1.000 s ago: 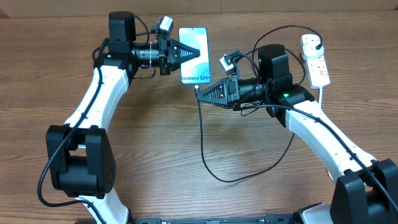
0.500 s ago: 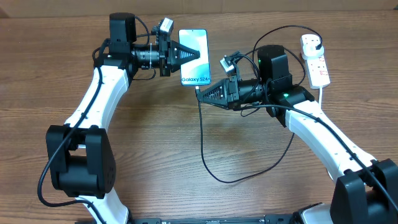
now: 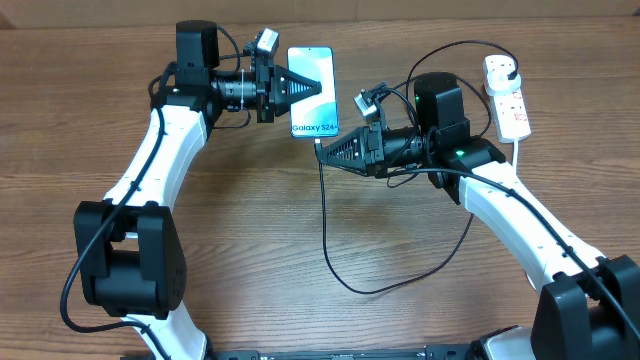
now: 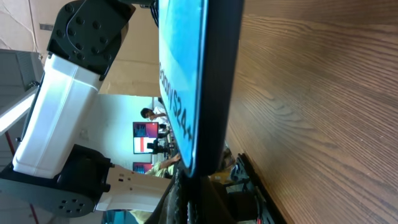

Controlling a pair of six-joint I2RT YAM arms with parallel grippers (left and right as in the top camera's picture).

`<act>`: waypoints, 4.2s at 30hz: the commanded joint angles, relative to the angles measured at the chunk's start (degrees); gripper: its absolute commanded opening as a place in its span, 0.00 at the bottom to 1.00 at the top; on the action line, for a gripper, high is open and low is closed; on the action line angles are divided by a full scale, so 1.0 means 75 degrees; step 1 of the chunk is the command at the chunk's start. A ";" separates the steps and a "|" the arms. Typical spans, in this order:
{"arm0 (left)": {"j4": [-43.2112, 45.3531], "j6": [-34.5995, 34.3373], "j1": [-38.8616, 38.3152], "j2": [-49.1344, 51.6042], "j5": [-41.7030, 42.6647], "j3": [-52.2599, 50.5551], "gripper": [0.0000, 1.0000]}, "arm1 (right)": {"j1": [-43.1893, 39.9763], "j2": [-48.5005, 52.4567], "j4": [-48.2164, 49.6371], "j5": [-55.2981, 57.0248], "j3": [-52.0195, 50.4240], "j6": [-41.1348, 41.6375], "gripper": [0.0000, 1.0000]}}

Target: Plug charger to phone and switch on socket

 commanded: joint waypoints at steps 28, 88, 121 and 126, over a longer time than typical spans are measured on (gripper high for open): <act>-0.0023 0.0236 -0.0058 0.0006 0.0052 0.0117 0.04 | 0.0044 -0.0105 0.0216 -0.0119 0.0055 0.0006 0.04; -0.0023 0.0318 -0.0137 0.0006 0.0379 0.0117 0.04 | 0.0006 -0.0105 0.0219 0.0079 0.0055 0.0032 0.04; -0.0023 0.0169 -0.0085 0.0006 0.0504 0.0117 0.04 | -0.0020 -0.0105 0.0213 0.0513 0.0055 0.0058 0.04; -0.0023 0.0108 0.0073 0.0006 0.0318 0.0117 0.04 | -0.0067 -0.0105 0.0166 0.0329 0.0055 -0.0003 0.04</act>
